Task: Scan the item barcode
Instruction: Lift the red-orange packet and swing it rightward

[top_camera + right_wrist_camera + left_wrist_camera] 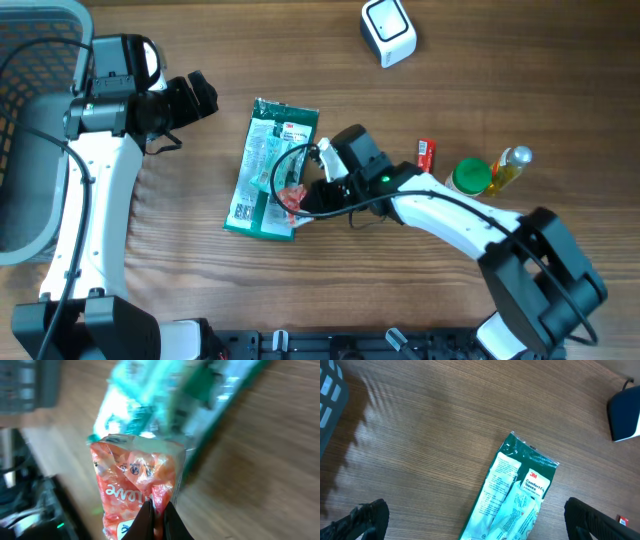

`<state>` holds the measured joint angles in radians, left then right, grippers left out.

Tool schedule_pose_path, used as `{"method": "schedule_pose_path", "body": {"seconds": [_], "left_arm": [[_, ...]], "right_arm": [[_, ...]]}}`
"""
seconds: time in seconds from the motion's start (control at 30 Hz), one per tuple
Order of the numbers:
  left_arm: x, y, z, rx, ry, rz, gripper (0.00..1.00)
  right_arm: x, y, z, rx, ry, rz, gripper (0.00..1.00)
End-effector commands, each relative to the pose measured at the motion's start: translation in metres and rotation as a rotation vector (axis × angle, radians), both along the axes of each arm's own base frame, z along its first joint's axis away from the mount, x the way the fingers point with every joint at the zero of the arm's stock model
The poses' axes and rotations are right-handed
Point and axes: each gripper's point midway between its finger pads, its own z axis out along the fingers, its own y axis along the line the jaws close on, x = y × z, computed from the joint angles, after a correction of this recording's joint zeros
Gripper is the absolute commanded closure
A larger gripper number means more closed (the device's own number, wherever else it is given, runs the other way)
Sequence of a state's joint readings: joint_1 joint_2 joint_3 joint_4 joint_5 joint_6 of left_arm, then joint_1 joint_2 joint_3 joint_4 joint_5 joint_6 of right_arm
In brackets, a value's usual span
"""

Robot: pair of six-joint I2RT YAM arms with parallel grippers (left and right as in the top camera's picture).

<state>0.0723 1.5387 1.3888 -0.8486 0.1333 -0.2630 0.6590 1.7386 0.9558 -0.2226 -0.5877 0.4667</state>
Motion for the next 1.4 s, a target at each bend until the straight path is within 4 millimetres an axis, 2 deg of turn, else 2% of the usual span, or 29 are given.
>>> {"method": "schedule_pose_path", "body": {"seconds": [0.0, 0.23, 0.4, 0.57, 0.8, 0.93, 1.1, 1.27, 1.37], "left_arm": [[0.002, 0.000, 0.006, 0.003, -0.020, -0.020, 0.00], [0.002, 0.000, 0.006, 0.003, -0.020, -0.020, 0.00], [0.002, 0.000, 0.006, 0.003, -0.020, -0.020, 0.00], [0.002, 0.000, 0.006, 0.003, -0.020, -0.020, 0.00], [0.002, 0.000, 0.006, 0.003, -0.020, -0.020, 0.00], [0.002, 0.000, 0.006, 0.003, -0.020, -0.020, 0.00], [0.002, 0.000, 0.006, 0.003, -0.020, -0.020, 0.00], [0.002, 0.000, 0.006, 0.003, -0.020, -0.020, 0.00], [0.002, 0.000, 0.006, 0.003, -0.020, -0.020, 0.00]], "right_arm": [[-0.015, 0.006, 0.031, 0.145, 0.043, 0.089, 0.96], [-0.020, -0.007, 0.064, 0.315, 0.131, 0.150, 0.96], [-0.025, -0.028, 0.089, 0.410, 0.141, 0.190, 0.96], [-0.037, -0.051, 0.137, 0.537, 0.064, 0.249, 0.96], [-0.049, -0.077, 0.185, 0.603, -0.060, 0.242, 0.96], [-0.055, -0.087, 0.200, 0.608, -0.110, 0.226, 0.96], [-0.060, -0.095, 0.206, 0.608, -0.141, 0.220, 0.96], [-0.061, -0.096, 0.210, 0.635, -0.137, 0.227, 0.96], [-0.071, -0.096, 0.223, 0.715, -0.137, 0.282, 0.96]]}}
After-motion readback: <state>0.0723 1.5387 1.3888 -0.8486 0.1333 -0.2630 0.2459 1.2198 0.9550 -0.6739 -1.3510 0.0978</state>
